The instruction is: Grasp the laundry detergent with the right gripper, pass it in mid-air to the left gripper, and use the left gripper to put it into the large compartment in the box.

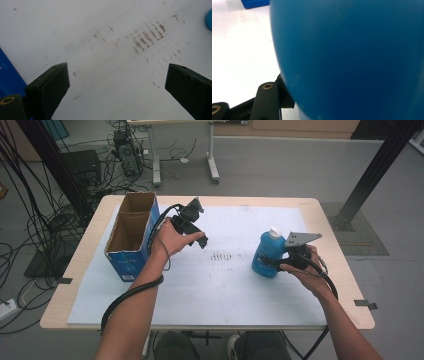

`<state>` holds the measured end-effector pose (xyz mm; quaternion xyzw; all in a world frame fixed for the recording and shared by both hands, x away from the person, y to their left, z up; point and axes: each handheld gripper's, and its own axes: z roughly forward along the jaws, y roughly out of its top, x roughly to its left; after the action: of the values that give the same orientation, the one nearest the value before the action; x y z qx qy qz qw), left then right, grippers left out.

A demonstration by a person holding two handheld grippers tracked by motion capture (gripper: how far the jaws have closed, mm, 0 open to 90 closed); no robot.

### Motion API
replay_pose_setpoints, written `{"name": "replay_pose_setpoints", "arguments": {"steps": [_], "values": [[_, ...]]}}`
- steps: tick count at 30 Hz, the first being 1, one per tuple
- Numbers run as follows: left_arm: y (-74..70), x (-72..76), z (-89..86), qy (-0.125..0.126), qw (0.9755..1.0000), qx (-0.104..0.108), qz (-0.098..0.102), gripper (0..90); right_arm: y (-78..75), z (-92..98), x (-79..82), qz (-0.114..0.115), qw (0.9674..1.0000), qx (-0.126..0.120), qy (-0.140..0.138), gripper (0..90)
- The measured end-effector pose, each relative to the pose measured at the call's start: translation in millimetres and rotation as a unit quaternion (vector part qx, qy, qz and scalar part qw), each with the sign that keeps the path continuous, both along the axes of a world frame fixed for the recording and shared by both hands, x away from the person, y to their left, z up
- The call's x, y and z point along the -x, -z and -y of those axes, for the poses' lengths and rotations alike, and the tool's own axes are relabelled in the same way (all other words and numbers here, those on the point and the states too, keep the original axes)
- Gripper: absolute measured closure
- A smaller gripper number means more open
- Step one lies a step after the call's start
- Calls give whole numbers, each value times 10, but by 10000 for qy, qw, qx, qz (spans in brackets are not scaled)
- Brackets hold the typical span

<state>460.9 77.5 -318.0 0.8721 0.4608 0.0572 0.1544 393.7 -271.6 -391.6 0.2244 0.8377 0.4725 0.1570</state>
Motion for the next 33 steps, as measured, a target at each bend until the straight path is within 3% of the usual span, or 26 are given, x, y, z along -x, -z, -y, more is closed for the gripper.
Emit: {"name": "replay_pose_setpoints", "arguments": {"steps": [33], "values": [[-47,14,2,17,10000,-29,46,60,1,4,-11,2,10000,0,-69,400]]}}
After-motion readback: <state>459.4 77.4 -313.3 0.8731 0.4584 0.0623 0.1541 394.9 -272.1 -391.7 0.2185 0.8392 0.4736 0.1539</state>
